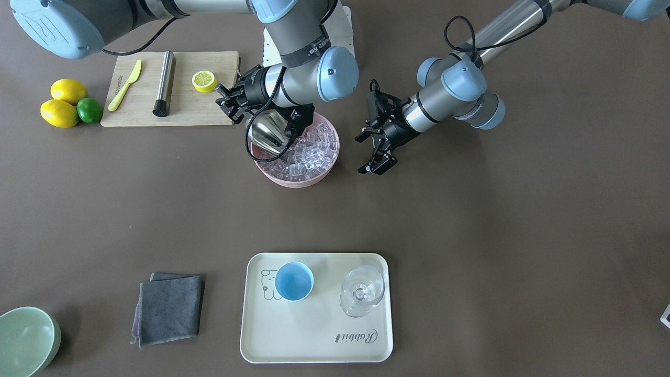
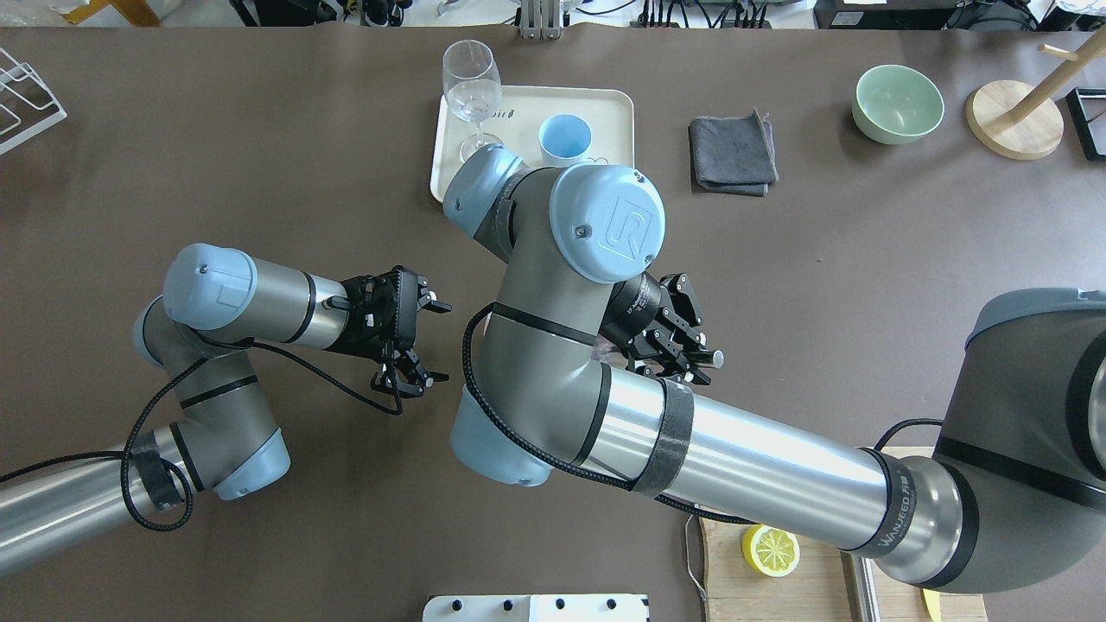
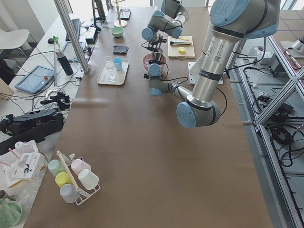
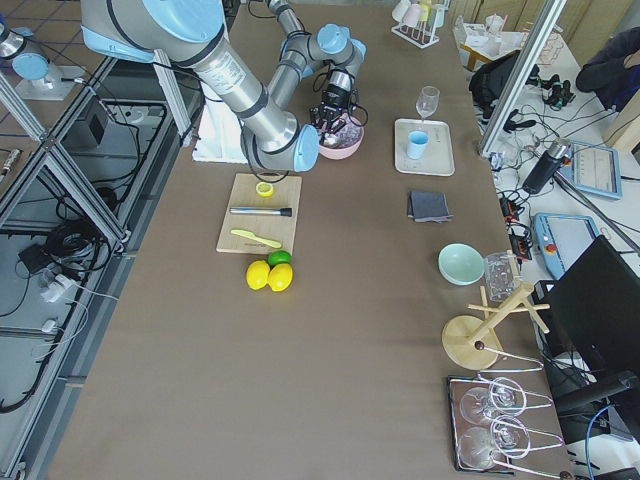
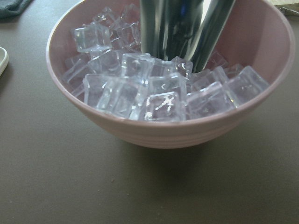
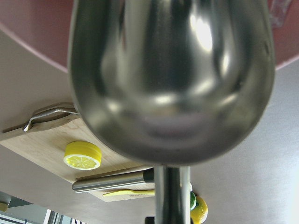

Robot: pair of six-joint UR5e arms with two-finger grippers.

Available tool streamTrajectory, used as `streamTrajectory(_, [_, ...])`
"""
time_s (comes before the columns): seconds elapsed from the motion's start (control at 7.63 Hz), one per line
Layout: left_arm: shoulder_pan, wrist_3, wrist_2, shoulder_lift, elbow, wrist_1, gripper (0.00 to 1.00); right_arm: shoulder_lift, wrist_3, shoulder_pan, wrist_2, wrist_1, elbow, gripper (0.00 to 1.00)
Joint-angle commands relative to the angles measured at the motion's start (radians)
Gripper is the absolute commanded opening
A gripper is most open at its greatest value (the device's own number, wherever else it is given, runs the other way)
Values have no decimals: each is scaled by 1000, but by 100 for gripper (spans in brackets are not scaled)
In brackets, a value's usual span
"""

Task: Put ice in cup with scoop
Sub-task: 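Lower the scoop into the ice cubes with the right gripper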

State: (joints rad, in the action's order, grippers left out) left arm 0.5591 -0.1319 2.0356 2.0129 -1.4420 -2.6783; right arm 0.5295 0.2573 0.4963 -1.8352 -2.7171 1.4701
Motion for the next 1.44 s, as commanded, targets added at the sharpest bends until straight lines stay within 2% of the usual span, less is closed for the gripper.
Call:
streamTrajectory(0.0, [8,0,-1,-2,0,0,98,52,-1,-1,5,49,56,0])
streamTrajectory(0.52, [10,-2,-3,-2,0,0,98,122,0,-1,25,111,134,0])
streamTrajectory(0.92, [10,-2,-17,-3,0,0,98,202,2,-1,28,175,238,0])
streamTrajectory(1.31, [10,0,-24,-3,0,0,98,259,0,-2,37,274,300,0])
